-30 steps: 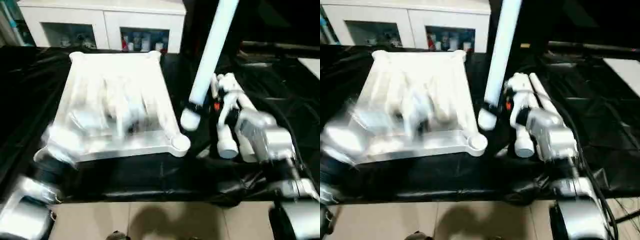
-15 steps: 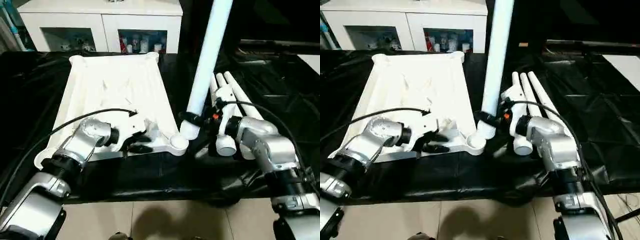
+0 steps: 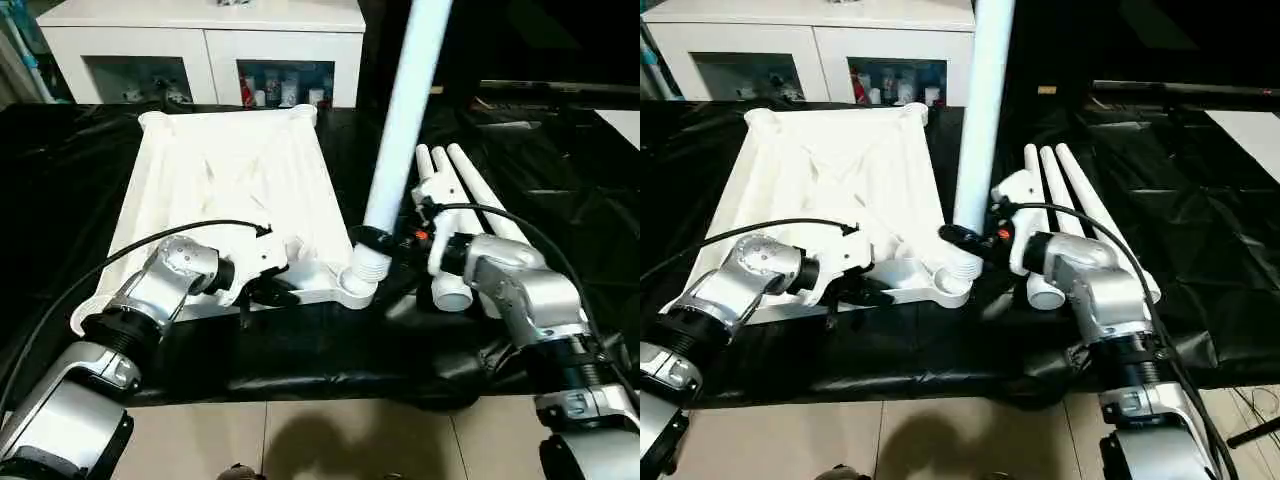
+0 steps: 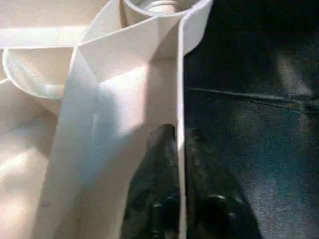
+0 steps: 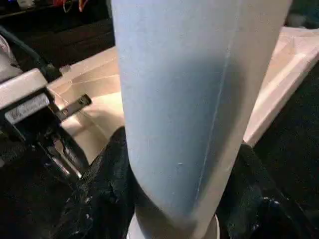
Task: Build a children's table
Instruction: Insert table leg to table base
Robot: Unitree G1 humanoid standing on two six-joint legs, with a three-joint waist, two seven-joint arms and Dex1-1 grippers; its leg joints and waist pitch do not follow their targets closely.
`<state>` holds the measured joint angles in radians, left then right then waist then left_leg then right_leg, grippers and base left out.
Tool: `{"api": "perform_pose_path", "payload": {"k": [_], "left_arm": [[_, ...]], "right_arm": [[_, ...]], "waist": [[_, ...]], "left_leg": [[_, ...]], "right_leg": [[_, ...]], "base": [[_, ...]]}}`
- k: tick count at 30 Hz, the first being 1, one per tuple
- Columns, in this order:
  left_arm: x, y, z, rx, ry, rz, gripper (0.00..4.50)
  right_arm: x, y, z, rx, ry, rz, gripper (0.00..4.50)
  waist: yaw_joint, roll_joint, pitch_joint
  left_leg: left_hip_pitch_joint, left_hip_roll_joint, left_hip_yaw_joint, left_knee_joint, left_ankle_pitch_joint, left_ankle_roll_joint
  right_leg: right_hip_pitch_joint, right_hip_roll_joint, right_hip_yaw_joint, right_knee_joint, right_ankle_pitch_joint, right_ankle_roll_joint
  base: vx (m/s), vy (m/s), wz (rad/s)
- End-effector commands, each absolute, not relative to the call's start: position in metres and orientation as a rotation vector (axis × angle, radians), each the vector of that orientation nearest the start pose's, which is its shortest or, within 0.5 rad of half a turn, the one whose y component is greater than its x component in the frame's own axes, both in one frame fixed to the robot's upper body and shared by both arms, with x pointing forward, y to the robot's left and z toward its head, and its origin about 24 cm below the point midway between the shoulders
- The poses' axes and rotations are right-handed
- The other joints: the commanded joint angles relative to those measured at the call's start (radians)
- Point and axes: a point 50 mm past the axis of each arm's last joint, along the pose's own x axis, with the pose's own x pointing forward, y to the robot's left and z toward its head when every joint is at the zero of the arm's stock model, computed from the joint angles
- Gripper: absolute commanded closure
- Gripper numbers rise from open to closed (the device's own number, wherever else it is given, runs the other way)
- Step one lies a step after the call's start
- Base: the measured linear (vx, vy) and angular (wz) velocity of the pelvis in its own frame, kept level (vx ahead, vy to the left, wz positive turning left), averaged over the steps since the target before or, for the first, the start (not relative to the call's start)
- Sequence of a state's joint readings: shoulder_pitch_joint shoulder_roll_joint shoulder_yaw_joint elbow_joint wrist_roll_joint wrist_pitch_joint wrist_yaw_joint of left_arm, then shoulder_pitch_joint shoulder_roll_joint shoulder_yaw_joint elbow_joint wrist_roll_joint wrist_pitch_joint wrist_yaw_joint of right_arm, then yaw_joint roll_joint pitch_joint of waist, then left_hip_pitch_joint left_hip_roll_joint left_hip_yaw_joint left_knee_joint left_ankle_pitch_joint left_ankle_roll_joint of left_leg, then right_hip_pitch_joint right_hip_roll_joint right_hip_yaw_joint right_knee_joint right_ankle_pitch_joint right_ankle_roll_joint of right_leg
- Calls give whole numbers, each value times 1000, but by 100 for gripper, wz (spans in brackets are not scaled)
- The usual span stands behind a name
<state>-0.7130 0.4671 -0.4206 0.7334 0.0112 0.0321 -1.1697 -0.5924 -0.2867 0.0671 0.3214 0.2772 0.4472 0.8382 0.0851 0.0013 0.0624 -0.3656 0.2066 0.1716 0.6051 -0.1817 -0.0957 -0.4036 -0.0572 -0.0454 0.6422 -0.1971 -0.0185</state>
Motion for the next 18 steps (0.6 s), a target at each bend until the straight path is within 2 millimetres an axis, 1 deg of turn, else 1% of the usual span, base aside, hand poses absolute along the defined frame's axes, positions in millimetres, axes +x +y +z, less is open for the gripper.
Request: {"api": "perform_pose_path", "payload": {"k": [1,2,3,4,5,6,7,8,9,10,11,12,16,18], "left_arm": [[335,158,63,591,526,-1270,447],[335,159,63,589,523,-1264,450],[336,159,64,582,507,-1257,450],[336,159,65,576,500,-1255,450],[337,159,66,564,489,-1253,450],[337,158,67,553,478,-1253,450],[338,157,68,540,457,-1256,450],[338,155,69,526,441,-1256,450],[338,155,69,523,439,-1256,450],[338,155,69,522,433,-1254,450],[337,156,69,516,431,-1252,450],[337,156,69,516,431,-1252,450],[334,160,66,510,437,-1248,450],[333,162,65,500,429,-1245,450]], "right_arm": [[338,-126,114,21,207,962,265],[338,-125,112,31,226,974,265],[337,-125,108,36,264,995,265],[337,-125,107,32,272,998,265],[337,-125,105,21,283,999,265],[336,-125,103,13,293,999,265],[336,-125,99,10,312,998,265],[337,-126,97,8,326,994,265],[337,-126,96,9,330,994,265],[337,-126,94,11,336,993,265],[337,-127,92,6,342,988,265],[337,-127,92,6,342,988,265],[338,-124,89,11,336,988,265],[339,-121,87,38,330,988,265]], "waist": [[-1,8,-78],[-2,8,-79],[-2,6,-80],[-1,7,-80],[-3,2,-80],[-2,2,-81],[-2,-1,-79],[-1,2,-80],[-1,2,-80],[-3,-9,-79],[-1,-6,-79],[-2,-5,-78],[-1,-4,-78],[-4,-8,-76]], "left_leg": [[9,15,-3,-66,-161,-9],[9,16,-3,-66,-155,-6],[8,15,-2,-65,-147,-1],[8,15,-2,-64,-142,0],[7,15,-1,-65,-137,3],[7,15,-1,-64,-134,4],[6,14,0,-64,-133,6],[7,15,0,-63,-131,8],[7,16,0,-64,-132,9],[6,16,1,-64,-131,11],[7,17,0,-65,-131,12],[7,17,0,-64,-132,12],[5,17,0,-65,-131,10],[5,16,1,-66,-135,11]], "right_leg": [[62,-68,44,-76,-93,-224],[62,-67,44,-75,-84,-224],[63,-67,44,-73,-69,-229],[63,-67,44,-73,-62,-230],[63,-67,44,-73,-56,-231],[63,-68,43,-72,-53,-233],[63,-68,43,-73,-58,-234],[62,-69,44,-73,-61,-233],[62,-69,44,-73,-62,-232],[62,-68,44,-74,-66,-229],[61,-71,44,-73,-81,-227],[60,-71,44,-74,-89,-226],[60,-73,44,-75,-102,-217],[60,-71,44,-78,-117,-213]], "base": [[0,0,0],[0,0,0],[0,0,0],[0,0,0],[0,0,0],[0,0,0],[0,0,0],[0,0,0],[0,0,0],[0,0,0],[0,0,0],[0,0,0],[0,0,0],[0,0,0]]}}
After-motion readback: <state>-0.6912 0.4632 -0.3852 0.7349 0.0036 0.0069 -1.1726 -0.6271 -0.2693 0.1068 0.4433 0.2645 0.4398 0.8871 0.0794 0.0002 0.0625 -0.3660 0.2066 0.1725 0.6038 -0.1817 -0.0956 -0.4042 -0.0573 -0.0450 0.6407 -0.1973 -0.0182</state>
